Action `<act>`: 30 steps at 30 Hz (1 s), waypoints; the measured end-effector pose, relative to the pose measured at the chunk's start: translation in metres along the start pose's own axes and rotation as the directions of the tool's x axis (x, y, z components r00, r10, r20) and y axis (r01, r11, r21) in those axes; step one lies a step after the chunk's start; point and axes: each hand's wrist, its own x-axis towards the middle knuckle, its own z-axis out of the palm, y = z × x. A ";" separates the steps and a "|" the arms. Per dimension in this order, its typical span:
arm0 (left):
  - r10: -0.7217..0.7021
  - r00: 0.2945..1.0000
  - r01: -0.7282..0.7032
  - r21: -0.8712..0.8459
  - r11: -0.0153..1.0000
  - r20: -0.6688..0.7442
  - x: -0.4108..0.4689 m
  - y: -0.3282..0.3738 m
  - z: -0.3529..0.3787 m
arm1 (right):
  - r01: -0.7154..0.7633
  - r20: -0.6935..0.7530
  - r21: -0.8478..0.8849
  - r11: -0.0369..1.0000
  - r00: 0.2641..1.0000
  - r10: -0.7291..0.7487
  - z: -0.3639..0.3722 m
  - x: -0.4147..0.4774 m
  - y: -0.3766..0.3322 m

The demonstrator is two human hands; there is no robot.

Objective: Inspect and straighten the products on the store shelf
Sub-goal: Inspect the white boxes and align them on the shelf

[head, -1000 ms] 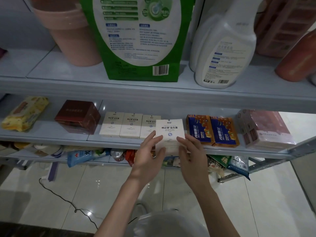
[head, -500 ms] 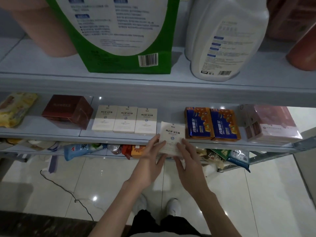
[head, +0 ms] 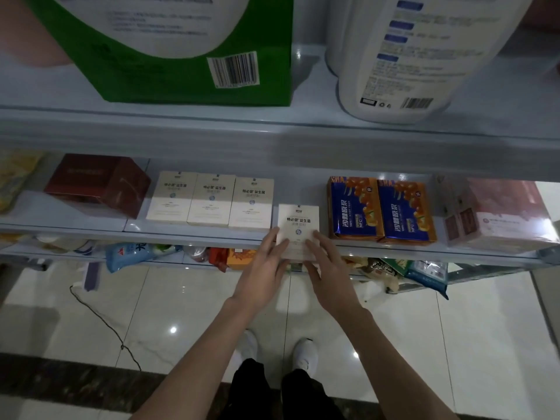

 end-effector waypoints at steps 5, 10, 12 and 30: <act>0.086 0.995 -0.074 0.191 0.979 -0.054 0.002 -0.008 0.010 | 0.021 -0.004 -0.043 0.999 1.000 -0.021 0.001 0.004 0.005; 0.210 0.971 -0.156 0.360 0.920 -0.116 0.015 -0.007 0.006 | 0.060 -0.009 -0.122 0.991 0.998 -0.062 -0.002 0.011 0.005; 0.233 0.963 -0.166 0.385 0.908 -0.133 0.019 -0.008 0.003 | 0.059 0.004 -0.119 0.991 0.998 -0.059 -0.004 0.017 0.004; 0.163 0.966 -0.092 0.324 0.942 -0.199 0.064 -0.020 -0.001 | -0.159 0.212 -0.067 0.985 0.962 0.170 -0.016 0.075 -0.019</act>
